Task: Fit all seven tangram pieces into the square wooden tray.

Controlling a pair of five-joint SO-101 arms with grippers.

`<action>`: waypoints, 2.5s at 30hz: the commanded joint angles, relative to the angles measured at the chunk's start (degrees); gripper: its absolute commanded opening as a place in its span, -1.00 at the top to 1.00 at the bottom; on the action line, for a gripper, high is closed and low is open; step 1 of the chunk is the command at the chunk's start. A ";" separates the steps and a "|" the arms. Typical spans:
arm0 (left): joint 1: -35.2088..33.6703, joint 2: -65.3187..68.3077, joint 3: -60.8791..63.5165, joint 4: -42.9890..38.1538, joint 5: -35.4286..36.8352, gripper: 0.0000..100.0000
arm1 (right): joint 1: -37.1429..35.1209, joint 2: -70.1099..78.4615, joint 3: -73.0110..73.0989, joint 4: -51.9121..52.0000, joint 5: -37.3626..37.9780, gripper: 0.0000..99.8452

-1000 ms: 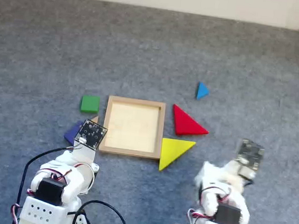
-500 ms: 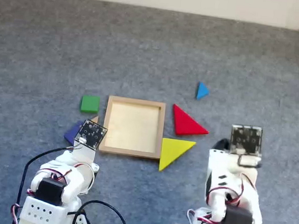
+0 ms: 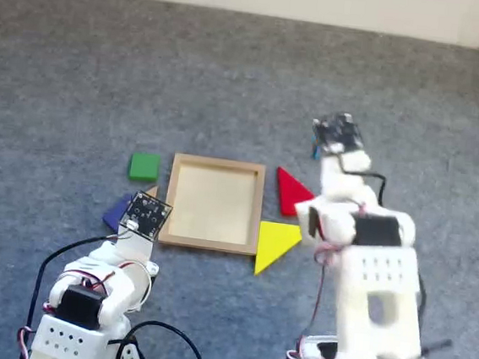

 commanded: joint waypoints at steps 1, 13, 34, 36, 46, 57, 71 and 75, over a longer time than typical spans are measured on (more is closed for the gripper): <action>-0.31 -2.07 1.19 0.35 0.26 0.98 | -4.18 8.84 -7.16 0.31 6.33 0.30; -0.31 -2.07 1.19 0.35 0.26 0.98 | -5.85 29.58 -8.22 -16.48 8.35 0.30; -0.31 -2.07 1.19 0.35 0.26 0.98 | -5.41 52.79 -19.74 -20.35 12.66 0.30; -0.31 -2.07 1.19 0.35 0.26 0.98 | -4.44 53.85 -20.26 -20.26 12.75 0.30; -0.31 -2.07 1.19 0.35 0.26 0.98 | -3.47 54.20 -20.53 -12.79 17.41 0.30; -0.31 -2.07 1.19 0.35 0.26 0.98 | -2.24 54.37 -20.53 -12.88 18.29 0.38; -0.31 -2.07 1.19 0.35 0.26 0.98 | -1.63 54.37 -20.18 -12.62 24.18 0.61; -0.31 -2.07 1.19 0.35 0.26 0.98 | 0.04 54.37 -20.53 -12.79 21.45 0.61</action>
